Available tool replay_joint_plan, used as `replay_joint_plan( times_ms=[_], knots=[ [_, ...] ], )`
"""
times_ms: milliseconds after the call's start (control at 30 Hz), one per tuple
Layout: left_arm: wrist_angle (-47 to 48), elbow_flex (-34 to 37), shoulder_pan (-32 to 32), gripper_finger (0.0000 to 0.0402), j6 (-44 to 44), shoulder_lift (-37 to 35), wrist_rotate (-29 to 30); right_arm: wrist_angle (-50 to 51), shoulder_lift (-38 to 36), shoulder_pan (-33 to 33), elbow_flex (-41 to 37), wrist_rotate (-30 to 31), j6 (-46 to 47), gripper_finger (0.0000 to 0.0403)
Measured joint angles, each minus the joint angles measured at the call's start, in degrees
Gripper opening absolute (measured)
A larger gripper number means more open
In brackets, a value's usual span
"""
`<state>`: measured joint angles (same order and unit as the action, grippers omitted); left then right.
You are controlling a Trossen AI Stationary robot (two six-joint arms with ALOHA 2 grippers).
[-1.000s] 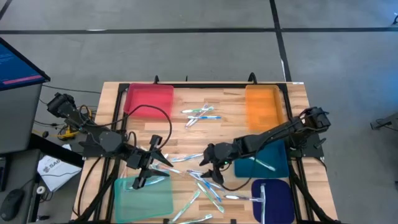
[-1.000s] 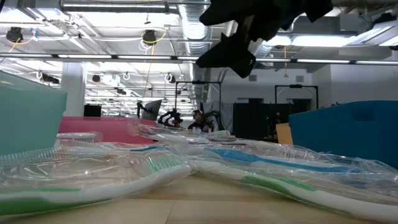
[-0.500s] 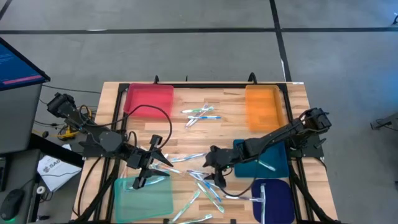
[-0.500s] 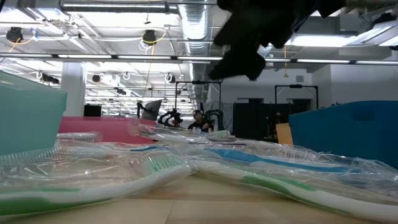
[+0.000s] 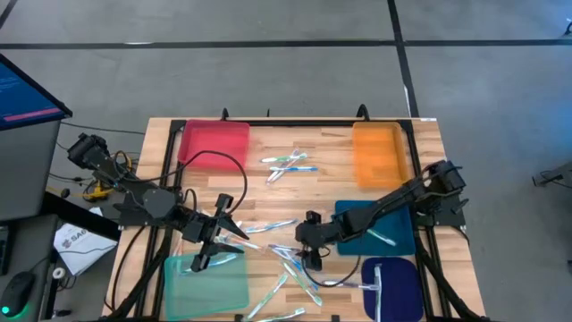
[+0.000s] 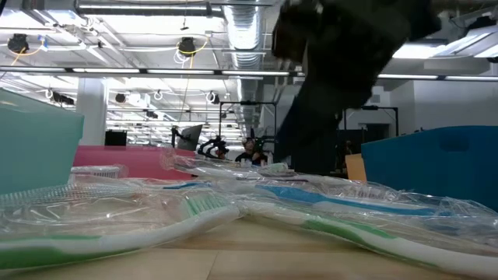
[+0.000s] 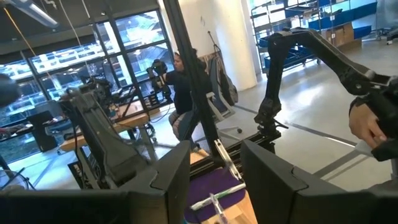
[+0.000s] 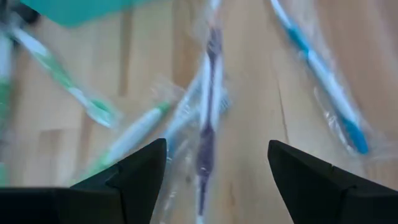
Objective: Pick & Place Toothbrushes
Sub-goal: Put the violet toothbrush into the pink bin
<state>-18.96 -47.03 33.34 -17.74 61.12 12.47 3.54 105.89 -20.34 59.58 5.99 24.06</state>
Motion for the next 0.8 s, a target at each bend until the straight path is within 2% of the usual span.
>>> replay_joint_plan(
  times_ms=[67,300,800],
  knots=[
    [-0.02,0.00,0.00,0.0136,0.00,0.00,0.00,2.19,0.90,0.59,1.02,-1.60,0.02,0.0276],
    [0.13,-0.02,0.00,0.0136,0.00,0.00,-0.04,9.91,1.44,1.69,3.49,-1.58,1.41,0.0276],
    [0.11,-0.02,0.00,0.0136,0.22,0.00,-0.22,10.66,1.44,0.12,3.56,-1.65,3.82,0.0276]
  ],
)
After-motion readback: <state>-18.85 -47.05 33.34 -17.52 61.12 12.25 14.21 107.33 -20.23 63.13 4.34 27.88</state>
